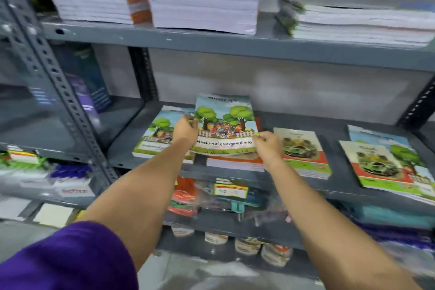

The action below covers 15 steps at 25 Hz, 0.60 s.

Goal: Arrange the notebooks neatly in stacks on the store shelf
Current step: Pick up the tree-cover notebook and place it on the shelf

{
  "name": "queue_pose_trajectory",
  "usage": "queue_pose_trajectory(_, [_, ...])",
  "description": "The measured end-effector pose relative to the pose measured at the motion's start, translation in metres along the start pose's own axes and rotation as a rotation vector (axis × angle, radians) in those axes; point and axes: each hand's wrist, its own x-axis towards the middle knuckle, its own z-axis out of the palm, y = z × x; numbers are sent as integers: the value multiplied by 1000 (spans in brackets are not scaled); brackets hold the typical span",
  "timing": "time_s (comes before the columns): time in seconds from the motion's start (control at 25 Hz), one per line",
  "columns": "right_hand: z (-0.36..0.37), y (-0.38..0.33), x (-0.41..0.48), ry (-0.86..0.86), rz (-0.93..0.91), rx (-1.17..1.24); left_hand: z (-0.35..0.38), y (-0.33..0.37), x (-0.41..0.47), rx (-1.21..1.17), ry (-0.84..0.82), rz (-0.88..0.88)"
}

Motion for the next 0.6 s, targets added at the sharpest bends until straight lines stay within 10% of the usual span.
queue_pose_trajectory(0.6, [176, -57, -34, -138, -82, -389, -108, -131, 96, 271, -47, 72])
